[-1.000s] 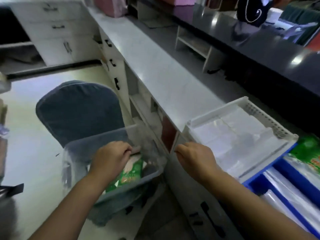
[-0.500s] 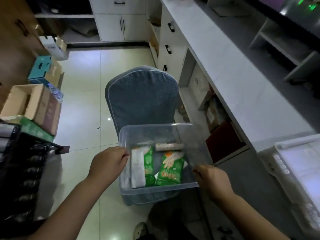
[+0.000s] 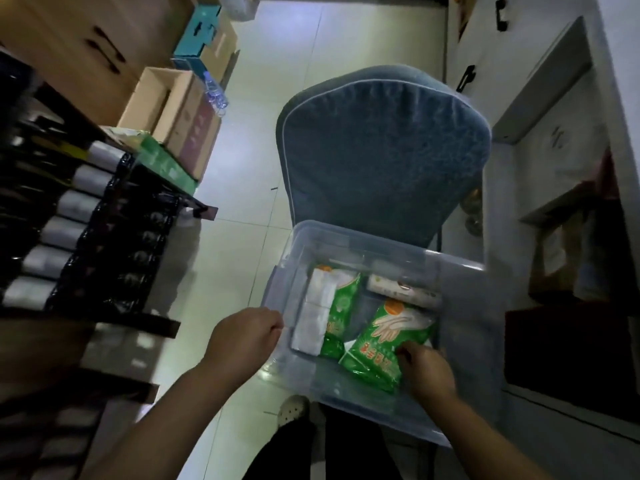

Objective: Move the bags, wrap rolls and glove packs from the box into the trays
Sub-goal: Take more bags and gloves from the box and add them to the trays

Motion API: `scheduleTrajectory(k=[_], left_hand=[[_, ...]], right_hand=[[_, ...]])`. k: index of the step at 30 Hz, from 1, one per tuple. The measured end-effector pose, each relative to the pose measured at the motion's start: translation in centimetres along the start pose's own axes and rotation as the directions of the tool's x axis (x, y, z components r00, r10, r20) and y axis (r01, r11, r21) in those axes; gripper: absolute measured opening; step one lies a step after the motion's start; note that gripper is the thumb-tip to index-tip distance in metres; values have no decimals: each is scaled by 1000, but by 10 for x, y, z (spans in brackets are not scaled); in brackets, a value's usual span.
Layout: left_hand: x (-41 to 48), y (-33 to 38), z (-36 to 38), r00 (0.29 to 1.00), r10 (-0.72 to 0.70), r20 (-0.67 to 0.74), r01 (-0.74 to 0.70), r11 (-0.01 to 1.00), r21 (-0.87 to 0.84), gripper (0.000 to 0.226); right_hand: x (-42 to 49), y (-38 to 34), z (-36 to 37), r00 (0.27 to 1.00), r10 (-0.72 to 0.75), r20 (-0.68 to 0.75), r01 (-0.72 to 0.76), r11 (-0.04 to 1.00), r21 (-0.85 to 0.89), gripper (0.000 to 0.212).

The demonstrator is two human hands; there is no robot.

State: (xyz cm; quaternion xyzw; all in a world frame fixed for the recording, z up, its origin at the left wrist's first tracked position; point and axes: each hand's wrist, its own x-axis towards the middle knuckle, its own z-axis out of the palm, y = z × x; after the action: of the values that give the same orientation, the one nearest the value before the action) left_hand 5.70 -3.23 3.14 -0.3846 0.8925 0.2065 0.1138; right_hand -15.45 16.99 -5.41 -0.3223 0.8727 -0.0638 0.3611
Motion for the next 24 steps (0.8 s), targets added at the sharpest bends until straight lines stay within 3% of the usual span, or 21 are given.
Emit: scheduleTrajectory(k=[5, 9, 13, 16, 19, 24], left_hand=[[24, -5, 26, 997, -66, -25, 65, 996, -66, 17], [41, -21, 44, 989, -130, -67, 124, 989, -86, 11], [57, -38, 60, 989, -134, -56, 128, 986, -106, 13], [66, -49, 65, 991, -123, -48, 118, 988, -97, 17], [70, -57, 65, 992, -115, -59, 107, 987, -122, 20], [73, -56, 68, 993, -104, -52, 98, 989, -107, 21]], right_hand=[[55, -24, 41, 988, -84, 131, 75, 995, 70, 19], [95, -50, 89, 978, -53, 204, -3, 964, 267, 20], [132, -76, 132, 976, 113, 185, -184, 886, 425, 25], [156, -92, 161, 942, 239, 234, -332, 753, 568, 17], [170, -101, 181, 918, 332, 218, -387, 626, 677, 19], [170, -104, 186, 928, 314, 198, -369, 716, 593, 14]])
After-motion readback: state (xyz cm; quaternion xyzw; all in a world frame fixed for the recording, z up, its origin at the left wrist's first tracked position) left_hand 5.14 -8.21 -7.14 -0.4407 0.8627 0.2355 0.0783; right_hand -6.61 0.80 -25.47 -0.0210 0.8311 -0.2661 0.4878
